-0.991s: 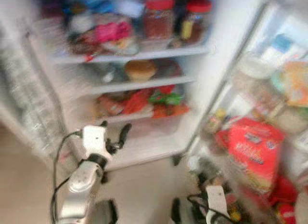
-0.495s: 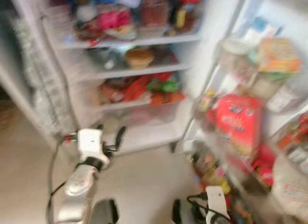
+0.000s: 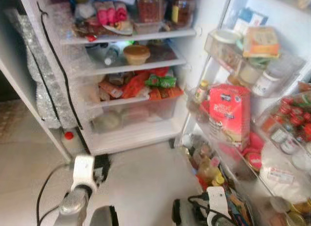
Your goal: Restocking fridge
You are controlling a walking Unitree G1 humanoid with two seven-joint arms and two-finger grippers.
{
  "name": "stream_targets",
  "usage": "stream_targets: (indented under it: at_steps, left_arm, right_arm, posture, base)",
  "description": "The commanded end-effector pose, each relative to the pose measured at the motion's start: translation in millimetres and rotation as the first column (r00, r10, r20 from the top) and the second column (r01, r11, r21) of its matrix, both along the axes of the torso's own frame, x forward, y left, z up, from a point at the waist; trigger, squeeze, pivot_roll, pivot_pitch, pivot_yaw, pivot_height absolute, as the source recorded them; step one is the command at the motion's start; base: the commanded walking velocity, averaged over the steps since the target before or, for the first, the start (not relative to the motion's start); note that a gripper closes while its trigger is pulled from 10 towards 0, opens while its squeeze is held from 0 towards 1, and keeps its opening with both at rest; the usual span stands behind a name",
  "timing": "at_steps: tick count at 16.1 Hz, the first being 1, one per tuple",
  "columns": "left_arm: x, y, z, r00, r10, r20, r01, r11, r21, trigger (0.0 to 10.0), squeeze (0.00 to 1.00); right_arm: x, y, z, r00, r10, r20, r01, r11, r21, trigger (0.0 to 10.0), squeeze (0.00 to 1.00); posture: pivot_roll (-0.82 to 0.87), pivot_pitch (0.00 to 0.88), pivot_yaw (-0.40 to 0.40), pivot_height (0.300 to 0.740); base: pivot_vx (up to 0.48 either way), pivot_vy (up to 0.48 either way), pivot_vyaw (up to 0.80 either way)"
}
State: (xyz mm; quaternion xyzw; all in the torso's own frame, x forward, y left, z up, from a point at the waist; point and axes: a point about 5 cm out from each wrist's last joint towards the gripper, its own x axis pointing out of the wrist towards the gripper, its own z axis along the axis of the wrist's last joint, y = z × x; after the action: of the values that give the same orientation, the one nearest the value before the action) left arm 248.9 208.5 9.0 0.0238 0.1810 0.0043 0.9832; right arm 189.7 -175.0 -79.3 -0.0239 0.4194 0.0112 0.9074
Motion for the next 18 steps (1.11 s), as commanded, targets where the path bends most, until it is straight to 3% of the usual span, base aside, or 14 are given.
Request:
stream_targets:
  at_steps: [1,4,7,18]
  left_arm:
    - [-6.2,6.9,-13,0.998,0.018,-0.059,-0.016,0.999,0.034,10.0,0.0]
    - [-23.0,15.5,-45,0.97,0.054,-0.235,-0.041,0.997,0.06,10.0,0.0]
    - [-30.6,15.1,-59,0.934,0.099,-0.343,-0.102,0.995,0.009,10.0,0.0]
    - [-46.8,9.6,-75,0.898,0.133,-0.418,-0.155,0.988,-0.018,10.0,0.0]
  right_arm:
    - [-38.0,-1.2,-19,0.987,-0.013,-0.158,0.013,1.0,-0.001,10.0,0.0]
    - [-37.9,-2.2,-19,0.987,-0.016,-0.16,0.017,1.0,0.002,10.0,0.0]
    - [-36.5,-0.3,-19,0.987,-0.016,-0.161,0.018,1.0,0.009,10.0,0.0]
    - [-40.3,-1.2,-20,0.986,-0.037,-0.164,0.039,0.999,0.009,10.0,0.0]
  posture:
    - [-0.08,0.095,-0.033,0.603]
    - [-0.07,0.097,-0.034,0.603]
    - [-0.08,0.092,-0.027,0.603]
    - [-0.08,0.1,-0.025,0.603]
  base:
    - [0.0,0.0,0.0]
    - [0.0,0.0,0.0]
    - [0.0,0.0,0.0]
    - [0.0,0.0,0.0]
